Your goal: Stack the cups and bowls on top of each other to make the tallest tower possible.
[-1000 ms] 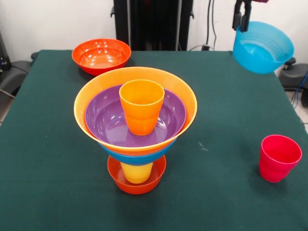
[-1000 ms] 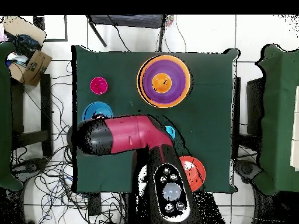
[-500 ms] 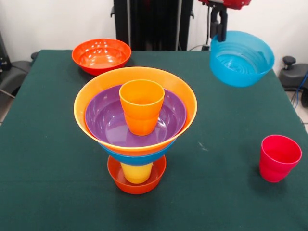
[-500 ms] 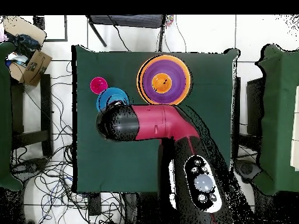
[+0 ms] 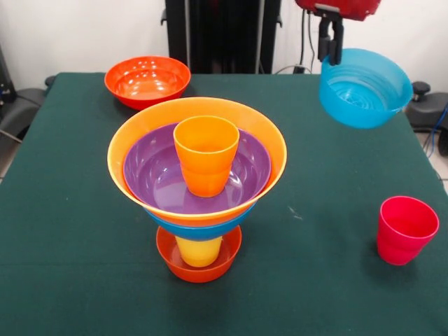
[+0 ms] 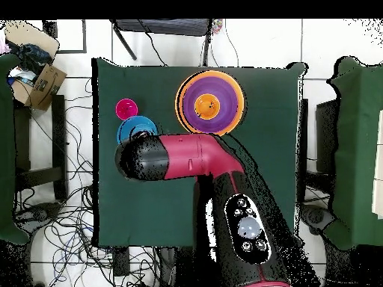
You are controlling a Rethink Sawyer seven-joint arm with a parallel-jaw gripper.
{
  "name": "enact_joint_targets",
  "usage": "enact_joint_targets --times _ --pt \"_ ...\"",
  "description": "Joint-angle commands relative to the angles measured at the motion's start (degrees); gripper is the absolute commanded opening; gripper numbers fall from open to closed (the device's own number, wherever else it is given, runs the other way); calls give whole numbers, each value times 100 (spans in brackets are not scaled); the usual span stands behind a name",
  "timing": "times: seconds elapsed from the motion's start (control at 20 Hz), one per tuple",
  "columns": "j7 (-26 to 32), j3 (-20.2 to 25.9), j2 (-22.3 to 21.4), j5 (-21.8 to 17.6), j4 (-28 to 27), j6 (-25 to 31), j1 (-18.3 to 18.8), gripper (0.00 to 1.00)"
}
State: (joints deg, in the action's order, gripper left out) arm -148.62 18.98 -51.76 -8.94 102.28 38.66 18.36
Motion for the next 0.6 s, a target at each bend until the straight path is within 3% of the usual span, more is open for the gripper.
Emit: enact_joint_targets --times 0.05,0.6 --pt "619 403 -40 -62 -272 287 -30 0" --pt "914 741 -125 143 -563 664 373 0"
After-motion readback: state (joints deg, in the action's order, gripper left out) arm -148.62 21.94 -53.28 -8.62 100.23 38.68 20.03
